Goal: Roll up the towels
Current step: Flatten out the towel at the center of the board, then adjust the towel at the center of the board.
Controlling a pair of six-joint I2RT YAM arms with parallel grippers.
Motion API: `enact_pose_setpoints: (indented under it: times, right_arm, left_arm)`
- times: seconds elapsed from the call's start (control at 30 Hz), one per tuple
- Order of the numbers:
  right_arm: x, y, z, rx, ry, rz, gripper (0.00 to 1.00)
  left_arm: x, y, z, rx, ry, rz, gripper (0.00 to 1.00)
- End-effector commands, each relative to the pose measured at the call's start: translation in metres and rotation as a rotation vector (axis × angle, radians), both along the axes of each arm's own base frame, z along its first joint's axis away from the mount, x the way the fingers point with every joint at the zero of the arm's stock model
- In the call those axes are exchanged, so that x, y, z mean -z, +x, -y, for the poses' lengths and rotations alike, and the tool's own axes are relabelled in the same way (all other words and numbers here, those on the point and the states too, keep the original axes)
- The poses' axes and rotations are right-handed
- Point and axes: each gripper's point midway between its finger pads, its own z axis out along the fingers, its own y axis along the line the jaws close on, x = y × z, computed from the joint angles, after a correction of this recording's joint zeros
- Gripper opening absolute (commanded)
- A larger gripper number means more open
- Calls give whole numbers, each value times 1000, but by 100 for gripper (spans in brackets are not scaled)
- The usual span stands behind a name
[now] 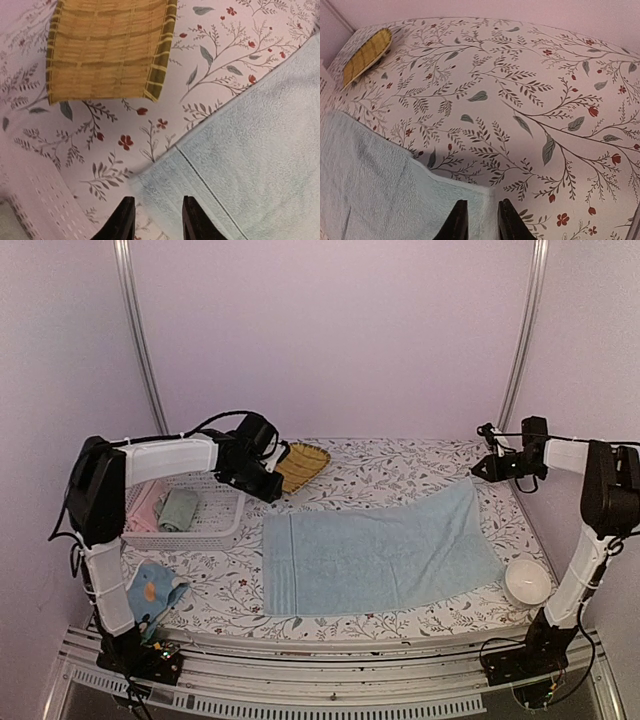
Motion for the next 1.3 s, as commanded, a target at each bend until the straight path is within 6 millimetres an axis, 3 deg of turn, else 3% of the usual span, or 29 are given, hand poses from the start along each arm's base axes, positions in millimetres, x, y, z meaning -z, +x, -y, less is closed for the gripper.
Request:
enact_pose_setpoints:
  times: [0.0, 0.1, 0.23, 0.4, 0.5, 0.6, 0.73, 0.87, 0.93, 1.07, 1.27]
  right_arm:
    - [-15, 38, 9, 76, 20, 19, 32]
    - [-34, 23, 10, 104, 8, 54, 40]
    - [-44, -19, 3, 60, -33, 62, 40]
    - [-9, -89, -14, -87, -137, -70, 36]
    - [11, -119, -13, -157, -229, -140, 33]
    - [20, -122, -5, -164, -302, -146, 31]
    - [17, -114, -8, -163, -272, -156, 28]
    - [16, -108, -13, -142, -245, -154, 28]
    - [15, -105, -14, -128, -242, -145, 28]
    - [16, -107, -18, -132, -216, -161, 27]
    - [41, -122, -18, -172, -279, -229, 27]
  left_arm:
    - [-34, 29, -3, -67, 10, 76, 42]
    - [-48, 14, 3, -54, -27, 83, 47]
    - [-37, -36, 14, 34, -44, 25, 44]
    - [-9, -116, 33, 193, -61, -95, 28]
    - [10, -140, 33, 218, -46, -151, 23]
    - [22, -126, 21, 147, 24, -128, 21]
    - [20, -82, 19, 40, 73, -80, 18]
    - [30, -45, 24, 3, 89, -75, 9]
    - [52, -36, 27, 21, 123, -99, 2]
    - [68, -30, 36, 56, 140, -133, 0]
    - [91, -17, 21, 5, 241, -130, 0]
